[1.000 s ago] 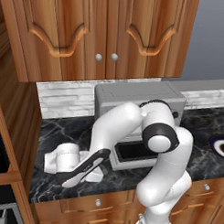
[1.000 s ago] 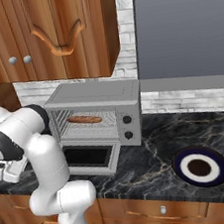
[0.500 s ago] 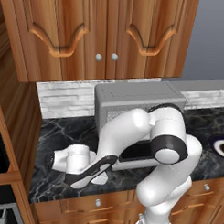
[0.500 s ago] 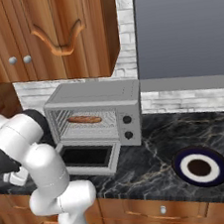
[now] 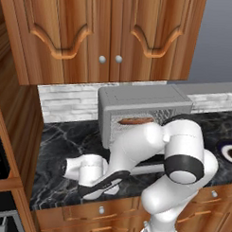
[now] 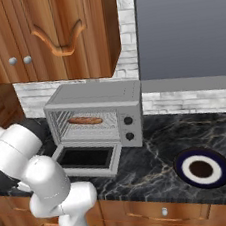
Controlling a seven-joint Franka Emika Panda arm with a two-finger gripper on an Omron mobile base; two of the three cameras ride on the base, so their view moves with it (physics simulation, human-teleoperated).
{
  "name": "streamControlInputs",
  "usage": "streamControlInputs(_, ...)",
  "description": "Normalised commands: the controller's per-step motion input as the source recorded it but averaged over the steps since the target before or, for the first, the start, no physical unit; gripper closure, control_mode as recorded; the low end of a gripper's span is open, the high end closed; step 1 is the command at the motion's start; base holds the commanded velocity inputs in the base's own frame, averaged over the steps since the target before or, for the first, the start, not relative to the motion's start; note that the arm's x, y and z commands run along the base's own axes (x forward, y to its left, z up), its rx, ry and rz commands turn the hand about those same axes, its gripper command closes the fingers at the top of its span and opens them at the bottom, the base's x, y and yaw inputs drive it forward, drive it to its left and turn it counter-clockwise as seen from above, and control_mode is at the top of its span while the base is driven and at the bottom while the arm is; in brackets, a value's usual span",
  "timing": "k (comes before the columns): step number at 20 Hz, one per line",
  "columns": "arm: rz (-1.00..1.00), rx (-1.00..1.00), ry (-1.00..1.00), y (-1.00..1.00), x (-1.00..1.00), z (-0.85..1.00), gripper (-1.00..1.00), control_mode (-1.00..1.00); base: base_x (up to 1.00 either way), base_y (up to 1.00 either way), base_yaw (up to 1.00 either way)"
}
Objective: Pull the toaster oven rack outwards. Pick up the baguette from the plate and place it on the toaster oven rack. Close the toaster oven door fully and set the temperature to the lowest setting.
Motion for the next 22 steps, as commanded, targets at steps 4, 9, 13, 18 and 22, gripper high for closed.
streamControlInputs(4, 0.04, 0.00, 0.07, 0.00, 0.06, -0.18, -1.00, -1.00, 0.00, 0.00, 0.00)
streamControlInputs(9, 0.03, 0.00, 0.05, 0.00, 0.08, -0.07, -1.00, -1.00, 0.00, 0.00, 0.00)
streamControlInputs(13, 0.03, 0.00, 0.07, -0.02, 0.16, 0.00, -1.00, -1.00, 0.00, 0.00, 0.00)
streamControlInputs(18, 0.08, 0.00, 0.08, -0.16, 0.22, 0.00, -1.00, -1.00, 0.00, 0.00, 0.00)
streamControlInputs(22, 0.09, -0.03, 0.03, -0.36, 0.09, 0.00, -1.00, -1.00, 0.00, 0.00, 0.00)
